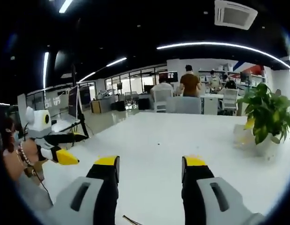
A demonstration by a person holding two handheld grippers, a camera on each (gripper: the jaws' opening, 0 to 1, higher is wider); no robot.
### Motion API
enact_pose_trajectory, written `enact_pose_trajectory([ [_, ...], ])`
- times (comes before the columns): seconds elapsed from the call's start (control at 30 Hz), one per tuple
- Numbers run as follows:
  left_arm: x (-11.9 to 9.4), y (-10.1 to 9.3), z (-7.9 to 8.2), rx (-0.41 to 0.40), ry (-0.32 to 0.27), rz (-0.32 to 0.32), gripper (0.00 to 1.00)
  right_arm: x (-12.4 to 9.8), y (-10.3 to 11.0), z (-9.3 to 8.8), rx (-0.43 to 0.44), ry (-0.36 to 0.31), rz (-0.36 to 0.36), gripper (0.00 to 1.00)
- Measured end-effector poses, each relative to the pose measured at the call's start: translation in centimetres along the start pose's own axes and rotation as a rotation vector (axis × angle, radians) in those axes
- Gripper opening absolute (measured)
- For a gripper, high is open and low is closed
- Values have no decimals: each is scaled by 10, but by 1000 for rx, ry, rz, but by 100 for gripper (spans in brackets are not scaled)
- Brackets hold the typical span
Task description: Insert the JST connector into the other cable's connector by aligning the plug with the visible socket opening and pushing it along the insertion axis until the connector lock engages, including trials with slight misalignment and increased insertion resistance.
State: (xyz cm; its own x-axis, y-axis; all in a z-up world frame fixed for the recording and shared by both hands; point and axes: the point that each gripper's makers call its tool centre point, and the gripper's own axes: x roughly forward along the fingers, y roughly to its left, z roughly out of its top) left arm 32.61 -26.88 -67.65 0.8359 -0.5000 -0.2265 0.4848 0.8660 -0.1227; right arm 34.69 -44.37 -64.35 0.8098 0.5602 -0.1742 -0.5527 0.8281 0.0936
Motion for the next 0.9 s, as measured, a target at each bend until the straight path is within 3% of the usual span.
enact_pose_trajectory([
  [0.13, 4, 10, -14, -20, 15, -18, 91, 8, 2, -2, 3, -56, 60, 48],
  [0.2, 7, 7, -28, -60, 54, -71, 91, 12, -1, -5, 3, -65, 74, 45],
  [0.23, 9, 11, -36, -74, 89, -74, 91, 13, -4, -1, -1, -95, 66, 42],
  [0.3, 12, 17, -39, -54, 76, -64, 90, 13, -6, 16, -3, -197, 57, 36],
  [0.37, 14, 20, -40, -55, 73, -71, 91, 15, -2, 22, 12, -225, 98, 36],
  [0.4, 16, 19, -40, -58, 60, -85, 92, 16, -1, 23, 9, -226, 115, 39],
  [0.47, 20, 12, -26, -7, -50, -152, 90, 18, 2, 22, -23, -229, 137, 46],
  [0.53, 18, 4, -32, 7, -36, -206, 82, 20, 5, 16, -77, -211, 159, 47],
  [0.67, 18, -4, -45, 60, -18, -250, 83, 21, 12, 2, -103, -180, 226, 44],
  [0.77, 15, -18, -53, -30, -34, -339, 84, 17, 17, -12, -102, -155, 283, 43],
  [0.9, 18, -19, -64, 13, -13, -343, 83, 14, 25, -42, -121, -85, 344, 40],
])
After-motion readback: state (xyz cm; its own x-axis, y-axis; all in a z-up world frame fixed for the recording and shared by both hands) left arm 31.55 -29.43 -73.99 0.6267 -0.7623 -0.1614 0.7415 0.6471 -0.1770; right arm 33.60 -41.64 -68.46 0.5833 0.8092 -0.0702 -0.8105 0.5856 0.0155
